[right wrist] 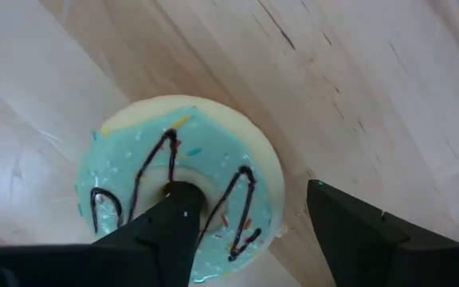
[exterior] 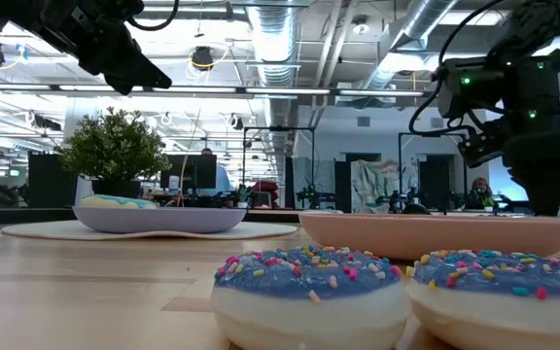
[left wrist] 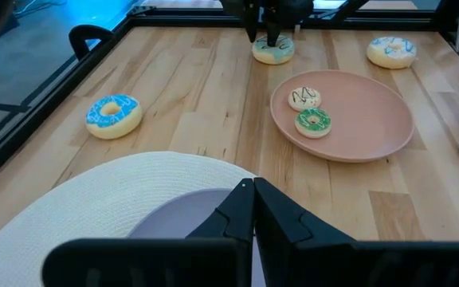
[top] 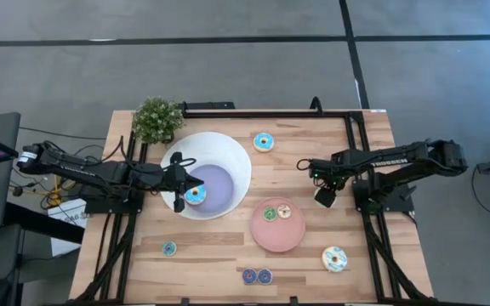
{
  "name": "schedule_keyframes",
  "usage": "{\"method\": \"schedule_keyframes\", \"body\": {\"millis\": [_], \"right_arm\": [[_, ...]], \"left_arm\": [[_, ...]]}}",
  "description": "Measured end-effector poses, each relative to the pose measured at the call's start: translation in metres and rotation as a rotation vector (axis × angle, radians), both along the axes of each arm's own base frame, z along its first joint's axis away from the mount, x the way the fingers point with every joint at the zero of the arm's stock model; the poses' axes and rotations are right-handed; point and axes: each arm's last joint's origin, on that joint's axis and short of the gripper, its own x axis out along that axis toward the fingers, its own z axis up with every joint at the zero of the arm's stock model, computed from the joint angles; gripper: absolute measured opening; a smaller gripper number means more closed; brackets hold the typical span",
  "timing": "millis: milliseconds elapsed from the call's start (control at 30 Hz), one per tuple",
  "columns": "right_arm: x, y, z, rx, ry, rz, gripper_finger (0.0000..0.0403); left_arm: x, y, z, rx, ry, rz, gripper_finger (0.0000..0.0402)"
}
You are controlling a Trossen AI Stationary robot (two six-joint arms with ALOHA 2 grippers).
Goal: Pick & Place donuts
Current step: Put the big light green donut on the purple plate
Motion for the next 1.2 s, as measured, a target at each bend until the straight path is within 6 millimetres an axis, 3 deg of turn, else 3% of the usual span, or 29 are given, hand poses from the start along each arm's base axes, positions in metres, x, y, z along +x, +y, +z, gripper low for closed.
{"method": "schedule_keyframes", "body": {"millis": [500, 933, 1200], "right_arm": [[-0.001, 0.001, 0.003, 0.015, -0.009, -0.050, 0.0159], [0.016, -0.002, 0.047, -0.003, -0.212, -0.117, 0.0154], [0.012, -0.004, 0.046, -0.060, -0.134, -0.108, 0.0156]], "left_arm": [[0.000, 0.000, 0.000, 0.000, 0.000, 0.000, 0.0000], [0.000, 0.000, 0.000, 0.000, 0.000, 0.000, 0.0000], [0.000, 0.000, 0.000, 0.000, 0.000, -0.001, 0.0000]]}}
